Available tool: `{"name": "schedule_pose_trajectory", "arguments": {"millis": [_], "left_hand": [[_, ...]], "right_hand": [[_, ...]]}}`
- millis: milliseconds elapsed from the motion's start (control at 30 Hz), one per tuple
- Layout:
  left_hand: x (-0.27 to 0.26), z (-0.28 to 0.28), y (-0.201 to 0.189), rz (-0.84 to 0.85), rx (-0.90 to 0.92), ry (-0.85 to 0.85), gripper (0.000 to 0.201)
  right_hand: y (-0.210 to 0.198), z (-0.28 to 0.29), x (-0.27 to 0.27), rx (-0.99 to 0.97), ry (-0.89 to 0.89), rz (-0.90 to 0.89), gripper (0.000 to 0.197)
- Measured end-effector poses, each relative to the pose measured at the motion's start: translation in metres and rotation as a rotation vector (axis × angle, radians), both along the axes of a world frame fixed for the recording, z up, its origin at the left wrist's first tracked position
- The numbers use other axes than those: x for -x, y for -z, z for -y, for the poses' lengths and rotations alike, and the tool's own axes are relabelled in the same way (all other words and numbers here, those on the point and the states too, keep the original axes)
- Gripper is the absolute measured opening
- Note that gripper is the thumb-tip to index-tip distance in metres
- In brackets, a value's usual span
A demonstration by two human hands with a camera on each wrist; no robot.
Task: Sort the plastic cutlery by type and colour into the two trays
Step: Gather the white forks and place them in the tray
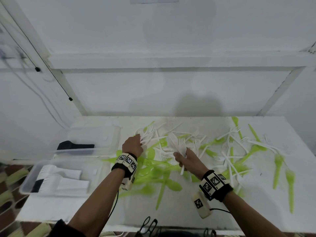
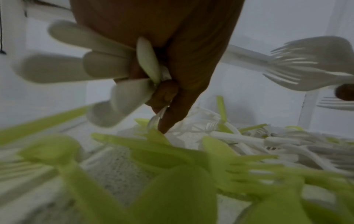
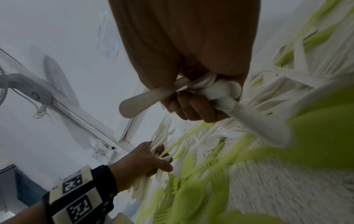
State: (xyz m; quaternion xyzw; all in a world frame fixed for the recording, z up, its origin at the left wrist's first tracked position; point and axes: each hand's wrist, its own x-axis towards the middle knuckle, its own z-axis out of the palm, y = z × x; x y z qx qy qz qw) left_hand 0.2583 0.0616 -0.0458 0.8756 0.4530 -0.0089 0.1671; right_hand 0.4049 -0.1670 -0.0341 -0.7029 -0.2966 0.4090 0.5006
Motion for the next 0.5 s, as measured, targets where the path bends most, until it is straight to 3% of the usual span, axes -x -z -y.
{"name": "schedule_pose_trajectory", "arguments": {"millis": [100,233,400,500], "left_hand": [[0.019,0.002,-0.001,0.037,-0.108,0.021,0.043],[0.044,0.001,-0.006,0.097,-0.243,0.096,0.050],[0.067,-0.002,-0.016,0.007,-0.254,0.224,0.080],[0.078,0.006,-0.029,0.050,-0.312,0.236,0.079]], "right_hand": [[-0.005,-0.007,0.001,-0.002,0.001,-0.004,0.024],[-0.011,-0.024,0.003,0.070,0.038,0.112,0.047],[-0.019,-0.050,0.010,0.043,0.132,0.128,0.041],[-0.026,-0.062,0.016,0.013,0.142,0.175,0.039]]}}
